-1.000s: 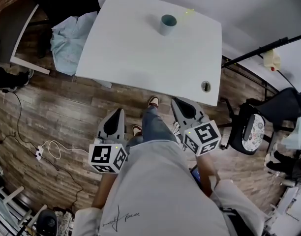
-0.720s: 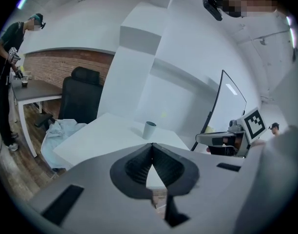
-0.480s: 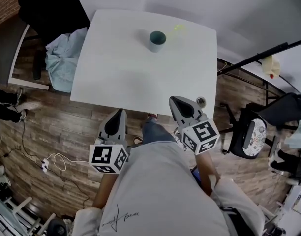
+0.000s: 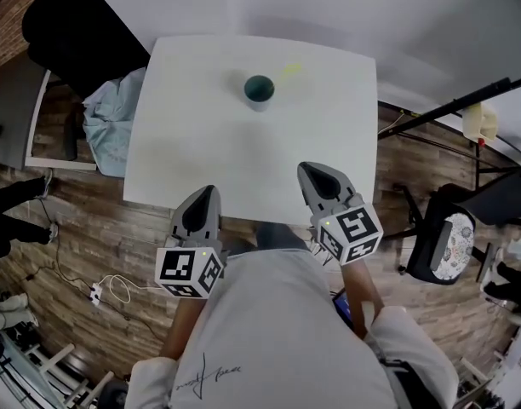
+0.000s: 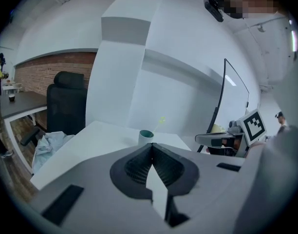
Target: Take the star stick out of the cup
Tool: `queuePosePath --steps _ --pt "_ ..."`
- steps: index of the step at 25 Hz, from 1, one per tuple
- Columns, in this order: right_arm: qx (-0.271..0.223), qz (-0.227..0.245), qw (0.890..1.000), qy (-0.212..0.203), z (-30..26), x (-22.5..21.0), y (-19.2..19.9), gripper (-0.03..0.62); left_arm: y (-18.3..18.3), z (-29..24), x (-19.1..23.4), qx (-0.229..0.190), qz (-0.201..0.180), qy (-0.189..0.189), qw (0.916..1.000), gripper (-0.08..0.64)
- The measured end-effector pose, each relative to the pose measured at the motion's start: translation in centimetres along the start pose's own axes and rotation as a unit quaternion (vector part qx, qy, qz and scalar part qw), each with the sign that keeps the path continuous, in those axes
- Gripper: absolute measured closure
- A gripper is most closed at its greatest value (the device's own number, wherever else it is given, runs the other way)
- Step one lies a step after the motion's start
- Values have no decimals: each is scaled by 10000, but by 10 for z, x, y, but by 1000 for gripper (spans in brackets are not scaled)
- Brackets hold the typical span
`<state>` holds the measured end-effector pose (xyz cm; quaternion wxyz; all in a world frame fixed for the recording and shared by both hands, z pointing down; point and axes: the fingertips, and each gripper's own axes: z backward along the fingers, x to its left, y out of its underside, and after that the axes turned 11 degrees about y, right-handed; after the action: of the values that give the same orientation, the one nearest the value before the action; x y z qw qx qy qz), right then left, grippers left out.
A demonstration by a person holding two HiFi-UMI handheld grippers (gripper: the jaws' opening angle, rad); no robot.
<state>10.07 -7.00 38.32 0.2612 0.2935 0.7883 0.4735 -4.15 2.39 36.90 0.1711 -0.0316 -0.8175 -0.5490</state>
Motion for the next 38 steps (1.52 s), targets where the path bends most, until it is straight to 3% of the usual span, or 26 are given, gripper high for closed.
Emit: queuePosePath --steps 6,17,38 --pt "1 -132 9999 -26 -11 -5 0 583 -10 -23 -2 86 -47 176 9998 552" --pt "-105 -338 9972 658 -6 -25 -13 583 -29 -61 -9 229 -307 1067 9936 552" --pt "-2 -437 9891 1408 -40 -18 -27 583 -53 -82 46 203 -277 1839 9824 552"
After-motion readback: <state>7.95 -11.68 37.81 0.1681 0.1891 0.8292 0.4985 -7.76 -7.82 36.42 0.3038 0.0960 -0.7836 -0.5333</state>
